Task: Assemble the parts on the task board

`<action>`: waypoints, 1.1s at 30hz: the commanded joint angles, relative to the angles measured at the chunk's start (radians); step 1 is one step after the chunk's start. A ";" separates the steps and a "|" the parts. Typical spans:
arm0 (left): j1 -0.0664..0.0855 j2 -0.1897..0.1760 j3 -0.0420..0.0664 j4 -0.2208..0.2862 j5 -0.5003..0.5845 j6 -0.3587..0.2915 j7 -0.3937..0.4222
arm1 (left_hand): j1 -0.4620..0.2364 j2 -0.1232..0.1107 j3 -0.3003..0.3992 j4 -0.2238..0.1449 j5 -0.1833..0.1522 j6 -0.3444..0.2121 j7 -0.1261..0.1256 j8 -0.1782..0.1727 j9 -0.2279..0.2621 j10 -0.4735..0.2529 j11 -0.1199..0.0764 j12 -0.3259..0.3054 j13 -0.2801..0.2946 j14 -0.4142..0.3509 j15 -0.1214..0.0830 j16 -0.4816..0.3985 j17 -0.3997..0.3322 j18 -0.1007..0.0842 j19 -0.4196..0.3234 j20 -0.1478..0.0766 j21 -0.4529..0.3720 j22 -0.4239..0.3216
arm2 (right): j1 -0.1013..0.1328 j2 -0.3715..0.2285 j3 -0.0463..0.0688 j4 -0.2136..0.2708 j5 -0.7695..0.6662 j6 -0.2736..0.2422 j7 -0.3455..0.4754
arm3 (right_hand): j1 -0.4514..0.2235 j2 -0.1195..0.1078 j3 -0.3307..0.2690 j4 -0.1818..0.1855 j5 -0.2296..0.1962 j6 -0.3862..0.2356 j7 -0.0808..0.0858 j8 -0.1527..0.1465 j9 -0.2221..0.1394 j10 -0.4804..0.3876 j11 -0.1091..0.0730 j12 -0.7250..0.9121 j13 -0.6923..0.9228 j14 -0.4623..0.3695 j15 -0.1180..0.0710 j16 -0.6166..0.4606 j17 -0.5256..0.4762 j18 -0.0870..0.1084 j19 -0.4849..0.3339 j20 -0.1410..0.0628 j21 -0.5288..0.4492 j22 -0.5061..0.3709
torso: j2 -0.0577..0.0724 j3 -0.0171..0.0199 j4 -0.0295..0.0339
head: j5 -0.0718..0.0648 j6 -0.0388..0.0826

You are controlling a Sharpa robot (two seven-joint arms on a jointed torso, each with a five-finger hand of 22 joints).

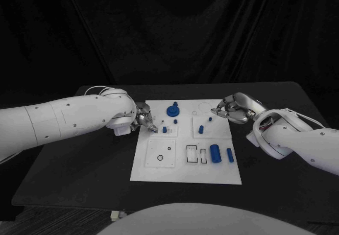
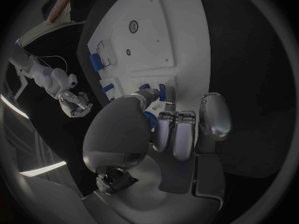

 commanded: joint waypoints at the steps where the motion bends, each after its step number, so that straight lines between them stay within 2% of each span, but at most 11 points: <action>1: 0.001 0.003 0.001 0.001 -0.011 -0.010 0.022 | 0.021 -0.017 0.127 -0.037 0.016 -0.003 -0.026 0.026 0.028 0.041 -0.005 -0.009 0.171 0.106 -0.013 0.000 0.253 -0.038 -0.006 -0.008 -0.010 0.166 | -0.004 0.001 0.001 -0.001 -0.006 0.004 -0.017 | 0.018 0.002 0.012 -0.008 0.024 -0.010 -0.007 0.004 0.005 0.104 -0.001 0.017 0.271 0.108 0.001 0.025 0.268 0.004 0.000 0.004 -0.019 0.168 | 0.000 -0.0001 -0.0003 | 0.000 0.000; 33: -0.005 0.017 0.001 -0.016 -0.012 0.022 0.007 | 0.018 -0.015 0.129 -0.037 0.015 -0.004 -0.026 0.027 0.029 0.039 -0.005 -0.011 0.169 0.104 -0.012 -0.001 0.251 -0.037 -0.007 -0.007 -0.013 0.165 | -0.005 0.000 0.001 -0.001 -0.006 0.005 -0.018 | 0.021 0.002 0.013 -0.008 0.024 -0.010 -0.006 0.004 0.005 0.104 -0.001 0.017 0.271 0.108 0.001 0.025 0.268 0.004 0.001 0.003 -0.019 0.168 | 0.000 0.0001 0.0001 | -0.001 0.000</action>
